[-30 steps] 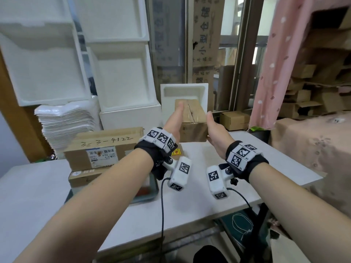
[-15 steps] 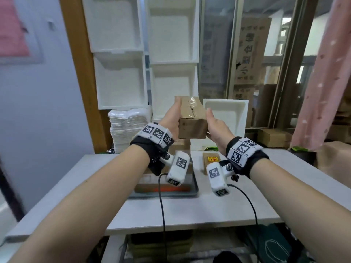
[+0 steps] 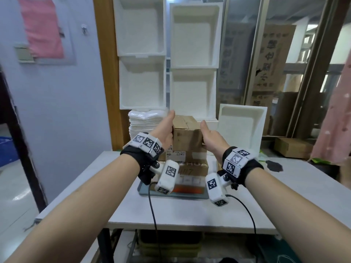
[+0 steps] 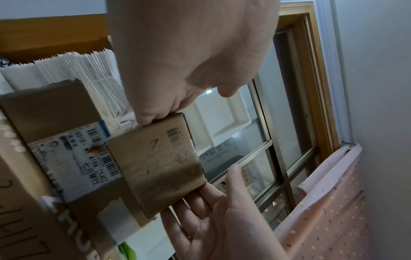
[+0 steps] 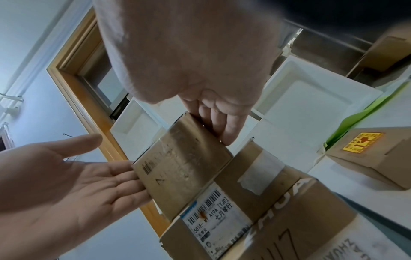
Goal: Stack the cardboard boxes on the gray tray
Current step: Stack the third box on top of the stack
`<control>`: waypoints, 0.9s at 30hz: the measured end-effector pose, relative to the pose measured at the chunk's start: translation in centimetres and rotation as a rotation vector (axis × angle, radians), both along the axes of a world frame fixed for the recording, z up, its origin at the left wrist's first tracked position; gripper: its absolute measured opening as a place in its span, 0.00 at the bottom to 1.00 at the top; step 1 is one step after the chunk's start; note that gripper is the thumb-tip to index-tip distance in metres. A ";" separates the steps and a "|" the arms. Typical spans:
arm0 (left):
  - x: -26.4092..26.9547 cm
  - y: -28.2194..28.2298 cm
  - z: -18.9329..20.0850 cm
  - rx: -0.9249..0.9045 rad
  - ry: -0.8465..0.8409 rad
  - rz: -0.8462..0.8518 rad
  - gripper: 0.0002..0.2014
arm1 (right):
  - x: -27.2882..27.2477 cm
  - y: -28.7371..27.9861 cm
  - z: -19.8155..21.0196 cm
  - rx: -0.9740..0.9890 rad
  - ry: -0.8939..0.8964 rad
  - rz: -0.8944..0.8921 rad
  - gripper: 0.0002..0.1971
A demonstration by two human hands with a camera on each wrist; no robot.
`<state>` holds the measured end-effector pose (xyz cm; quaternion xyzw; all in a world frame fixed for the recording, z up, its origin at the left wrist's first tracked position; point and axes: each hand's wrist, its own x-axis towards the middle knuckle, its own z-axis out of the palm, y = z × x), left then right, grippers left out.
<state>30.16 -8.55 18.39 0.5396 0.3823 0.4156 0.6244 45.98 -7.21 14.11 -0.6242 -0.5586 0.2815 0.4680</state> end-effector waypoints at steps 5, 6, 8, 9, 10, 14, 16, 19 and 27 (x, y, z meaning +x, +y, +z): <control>-0.7 1.9 -0.6 -0.023 -0.005 0.001 0.39 | 0.8 0.1 -0.1 0.030 -0.069 0.067 0.41; -1.0 2.6 -0.7 -0.021 0.000 0.011 0.42 | 1.1 0.2 -0.1 0.038 -0.098 0.077 0.39; -1.6 4.1 -0.7 -0.018 0.001 0.057 0.44 | 1.6 0.5 -0.3 0.036 -0.166 0.094 0.43; -1.9 5.0 -0.7 -0.021 0.000 0.083 0.44 | 2.0 0.7 -0.5 0.027 -0.181 0.110 0.49; -2.1 5.8 -0.7 -0.021 -0.004 0.101 0.44 | 2.4 0.9 -0.7 0.016 -0.181 0.131 0.55; -2.2 8.9 -0.8 -0.002 0.024 0.129 0.44 | 3.9 1.8 -1.4 0.015 -0.212 0.229 0.47; -1.9 10.5 -0.8 -0.012 0.044 0.131 0.44 | 4.4 2.1 -1.7 0.000 -0.218 0.265 0.41; -1.3 12.7 -1.2 -0.028 0.059 0.135 0.45 | 5.0 2.8 -2.0 -0.029 -0.226 0.291 0.33; -0.6 17.7 -2.8 -0.047 0.104 0.115 0.56 | 7.1 4.3 -2.6 -0.027 -0.150 0.285 0.27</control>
